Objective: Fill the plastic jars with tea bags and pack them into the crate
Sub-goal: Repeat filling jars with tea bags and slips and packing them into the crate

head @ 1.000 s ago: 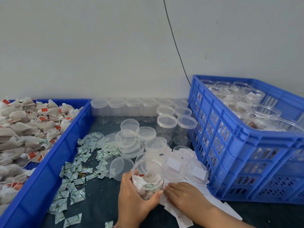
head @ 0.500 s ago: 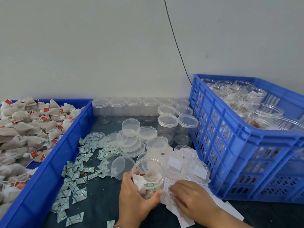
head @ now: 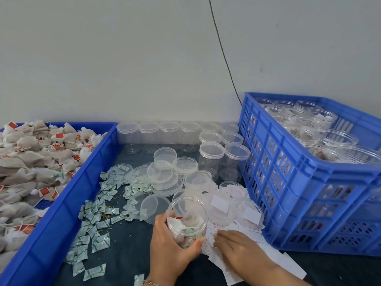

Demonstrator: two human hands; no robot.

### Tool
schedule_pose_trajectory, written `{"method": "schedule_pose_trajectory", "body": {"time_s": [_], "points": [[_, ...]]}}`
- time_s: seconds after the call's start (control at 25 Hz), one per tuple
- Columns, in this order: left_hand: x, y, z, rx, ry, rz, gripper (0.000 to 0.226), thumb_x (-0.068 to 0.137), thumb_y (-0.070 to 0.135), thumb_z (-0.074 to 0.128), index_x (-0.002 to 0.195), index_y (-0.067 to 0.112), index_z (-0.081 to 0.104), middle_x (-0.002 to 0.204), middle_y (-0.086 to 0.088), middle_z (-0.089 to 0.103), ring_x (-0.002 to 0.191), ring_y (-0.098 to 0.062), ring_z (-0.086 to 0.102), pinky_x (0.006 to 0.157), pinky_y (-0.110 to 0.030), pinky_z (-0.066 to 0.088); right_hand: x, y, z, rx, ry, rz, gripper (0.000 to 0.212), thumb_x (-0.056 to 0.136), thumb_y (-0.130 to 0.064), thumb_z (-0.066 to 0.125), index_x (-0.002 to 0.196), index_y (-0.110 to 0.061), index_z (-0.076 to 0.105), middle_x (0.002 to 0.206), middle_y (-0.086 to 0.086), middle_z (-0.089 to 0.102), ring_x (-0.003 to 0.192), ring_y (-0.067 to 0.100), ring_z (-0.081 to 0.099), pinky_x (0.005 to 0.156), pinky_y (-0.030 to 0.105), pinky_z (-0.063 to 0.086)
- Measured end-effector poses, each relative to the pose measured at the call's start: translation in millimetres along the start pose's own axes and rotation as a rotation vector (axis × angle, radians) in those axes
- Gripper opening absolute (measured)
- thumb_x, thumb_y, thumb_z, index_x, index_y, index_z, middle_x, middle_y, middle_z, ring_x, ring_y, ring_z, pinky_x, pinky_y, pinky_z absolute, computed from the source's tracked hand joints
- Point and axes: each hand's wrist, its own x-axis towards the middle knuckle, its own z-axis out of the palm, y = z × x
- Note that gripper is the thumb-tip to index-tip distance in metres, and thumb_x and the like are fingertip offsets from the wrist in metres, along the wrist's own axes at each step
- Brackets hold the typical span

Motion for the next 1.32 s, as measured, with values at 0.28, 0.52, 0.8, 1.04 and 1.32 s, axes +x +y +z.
{"method": "schedule_pose_trajectory", "body": {"time_s": [0.28,0.52,0.8,1.04,1.32], "points": [[1,-2,1,0.008,0.008,0.005,0.092,0.042,0.066,0.072,0.117,0.026,0.038,0.107,0.018,0.049,0.096,-0.002,0.054,0.074,-0.011,0.038,35,-3,-43,0.249,0.239,0.395,0.024,0.072,-0.007,0.080,0.093,-0.018,0.076,0.101,-0.006,0.071,0.095,0.008,0.065,0.082,0.023,0.053],[0,1,0,0.014,0.019,0.021,0.089,0.045,0.067,0.071,0.116,0.023,0.040,0.103,0.015,0.051,0.093,-0.003,0.056,0.072,-0.010,0.037,66,-20,-70,0.157,0.458,0.173,0.024,0.084,-0.011,0.061,0.104,-0.014,0.073,0.103,0.001,0.068,0.098,0.011,0.061,0.083,0.026,0.050],[1,9,-2,0.035,0.029,0.065,0.082,0.051,0.061,0.068,0.114,0.012,0.045,0.100,0.015,0.049,0.088,-0.002,0.055,0.063,-0.008,0.038,67,-21,-65,0.182,0.174,0.014,0.032,0.094,-0.032,0.046,0.110,-0.019,0.071,0.127,-0.003,0.059,0.121,0.009,0.048,0.096,0.023,0.042],[0,8,-3,-0.003,-0.026,0.012,0.078,0.047,0.066,0.073,0.110,0.035,0.039,0.105,0.012,0.054,0.100,-0.001,0.055,0.077,-0.001,0.038,57,-26,-61,0.734,-0.051,0.558,0.022,0.096,-0.043,0.044,0.114,-0.055,0.042,0.114,-0.031,0.053,0.107,-0.016,0.047,0.088,0.008,0.042],[9,40,-22,0.326,-0.092,0.033,0.107,0.045,0.087,0.054,0.127,0.018,0.047,0.109,0.015,0.036,0.100,0.000,0.038,0.070,-0.014,0.034,68,-34,-84,0.879,-0.025,0.691,0.030,0.096,-0.023,0.050,0.091,-0.052,0.055,0.089,-0.033,0.064,0.089,-0.013,0.057,0.072,0.006,0.044]]}}
